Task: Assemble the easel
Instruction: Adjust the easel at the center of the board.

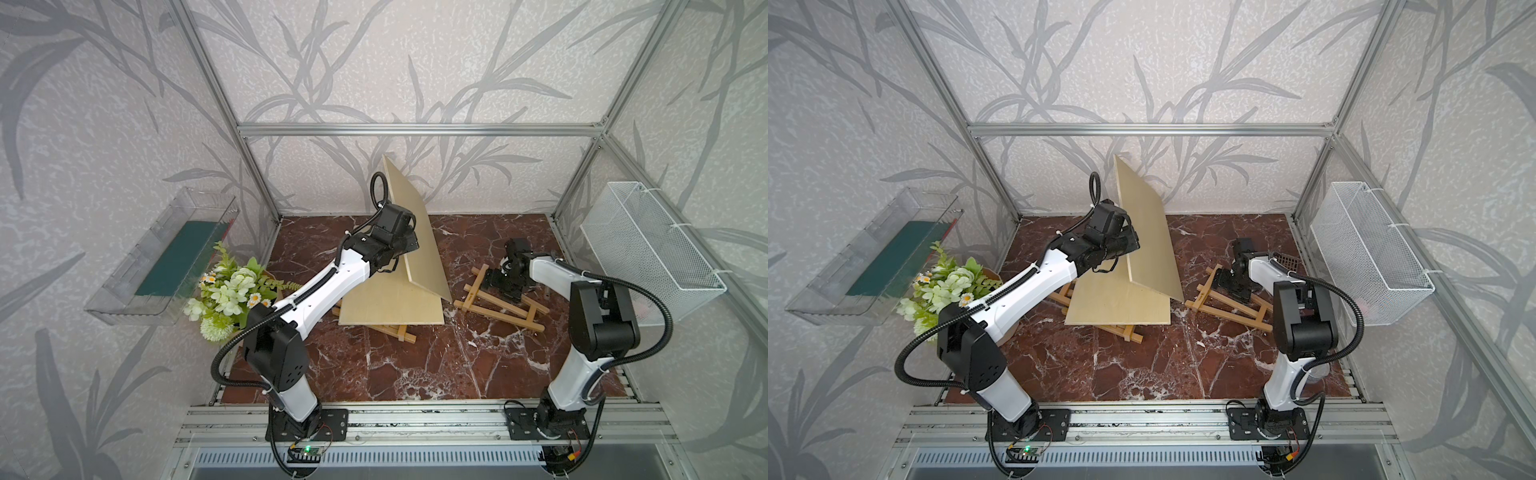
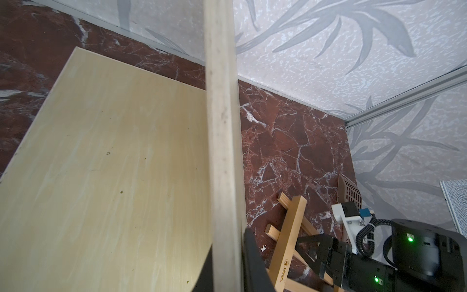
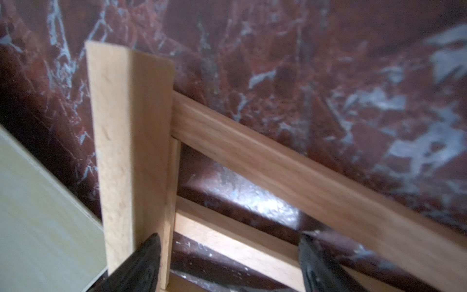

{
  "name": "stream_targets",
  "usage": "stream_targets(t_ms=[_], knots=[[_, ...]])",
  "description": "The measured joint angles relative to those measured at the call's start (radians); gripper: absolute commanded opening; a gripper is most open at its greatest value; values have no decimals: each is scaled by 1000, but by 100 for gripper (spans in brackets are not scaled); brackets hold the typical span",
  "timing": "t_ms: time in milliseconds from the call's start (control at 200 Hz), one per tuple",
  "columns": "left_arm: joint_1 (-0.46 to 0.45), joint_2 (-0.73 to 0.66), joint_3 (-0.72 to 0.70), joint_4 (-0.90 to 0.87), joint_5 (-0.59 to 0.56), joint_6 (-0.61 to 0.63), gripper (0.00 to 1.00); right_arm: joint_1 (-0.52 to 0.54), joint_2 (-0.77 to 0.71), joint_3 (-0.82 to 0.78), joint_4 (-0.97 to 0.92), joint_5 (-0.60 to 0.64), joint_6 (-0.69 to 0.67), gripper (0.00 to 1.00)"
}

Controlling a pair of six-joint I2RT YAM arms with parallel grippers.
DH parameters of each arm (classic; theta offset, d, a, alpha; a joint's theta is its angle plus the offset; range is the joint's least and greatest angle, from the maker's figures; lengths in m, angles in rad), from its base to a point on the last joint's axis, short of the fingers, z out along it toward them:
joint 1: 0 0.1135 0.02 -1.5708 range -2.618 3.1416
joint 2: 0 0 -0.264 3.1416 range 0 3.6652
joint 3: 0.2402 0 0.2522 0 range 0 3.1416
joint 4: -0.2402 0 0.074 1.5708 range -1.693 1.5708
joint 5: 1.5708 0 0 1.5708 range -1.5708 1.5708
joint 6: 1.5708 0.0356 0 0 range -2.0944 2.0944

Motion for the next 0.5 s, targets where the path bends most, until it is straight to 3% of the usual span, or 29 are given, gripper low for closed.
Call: stream_targets(t_ms=[190, 325, 500], knots=[[-5, -29, -23, -5, -7, 15, 0, 103, 36, 37, 36, -54, -8, 83], [-7, -47, -23, -24, -13, 39, 0, 156, 39, 83, -4, -16, -48, 83], [-11, -51, -23, -34, -23, 40, 0, 169, -60, 92, -63, 11, -80, 85]])
